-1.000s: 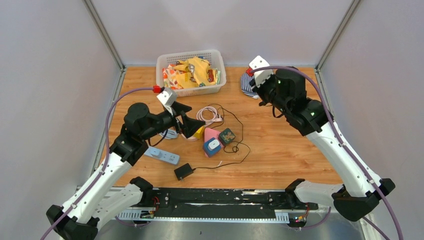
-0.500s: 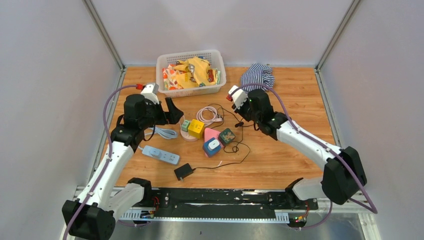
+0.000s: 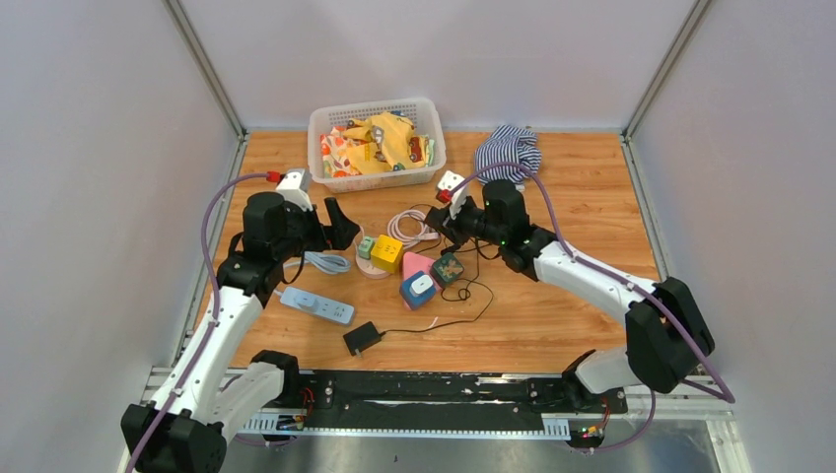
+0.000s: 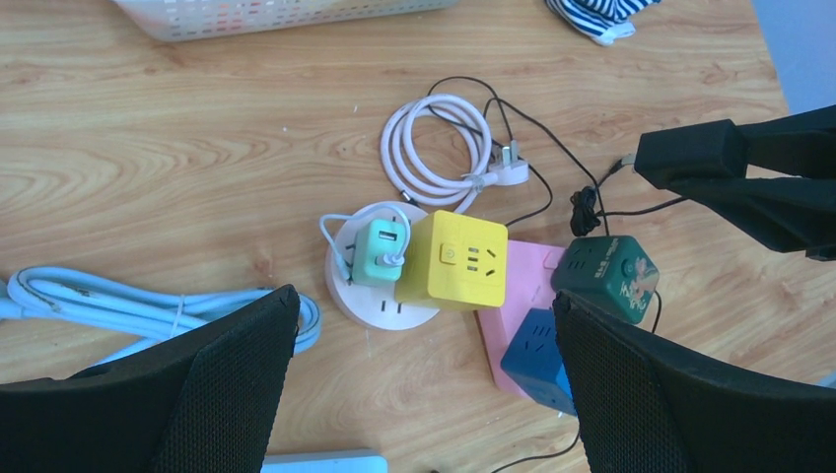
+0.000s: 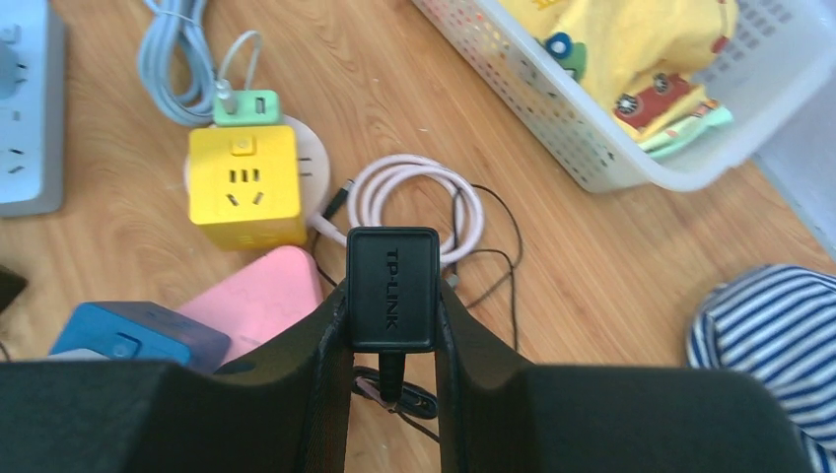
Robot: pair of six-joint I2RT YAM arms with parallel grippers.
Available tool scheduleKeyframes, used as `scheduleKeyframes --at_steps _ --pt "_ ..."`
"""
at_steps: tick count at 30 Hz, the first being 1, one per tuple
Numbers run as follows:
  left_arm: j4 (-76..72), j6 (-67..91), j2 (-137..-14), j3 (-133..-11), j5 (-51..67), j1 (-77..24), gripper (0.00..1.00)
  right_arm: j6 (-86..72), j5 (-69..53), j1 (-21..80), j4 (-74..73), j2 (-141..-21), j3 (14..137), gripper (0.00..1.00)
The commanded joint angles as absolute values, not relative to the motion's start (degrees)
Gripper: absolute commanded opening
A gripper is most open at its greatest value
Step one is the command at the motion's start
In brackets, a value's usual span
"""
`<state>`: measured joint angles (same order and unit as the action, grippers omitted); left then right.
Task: Insert the plug
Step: Adjust the plug.
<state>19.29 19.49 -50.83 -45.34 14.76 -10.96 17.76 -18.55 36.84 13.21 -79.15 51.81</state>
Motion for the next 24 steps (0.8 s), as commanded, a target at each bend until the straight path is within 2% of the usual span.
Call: scheduleKeyframes --at_steps 1,14,20,24 --pt "19.41 18.28 -49.87 -44.91 13.48 -10.72 1.00 12.76 -24.83 38.43 19.28 -81.27 52.14 0.00" --pt "19.84 18.57 -49.38 -44.25 10.29 -10.72 1.00 13.41 -23.40 44.23 15.65 -87.54 57.99 0.00" --pt "19.92 19.10 -49.73 -44.23 9.42 -10.72 1.00 8.51 -16.66 46.23 12.93 -89.42 61.39 0.00" --pt "19.76 19.49 -49.77 -44.00 10.12 -10.72 1.00 16.57 -18.25 47.54 15.83 -88.18 58.99 0.00"
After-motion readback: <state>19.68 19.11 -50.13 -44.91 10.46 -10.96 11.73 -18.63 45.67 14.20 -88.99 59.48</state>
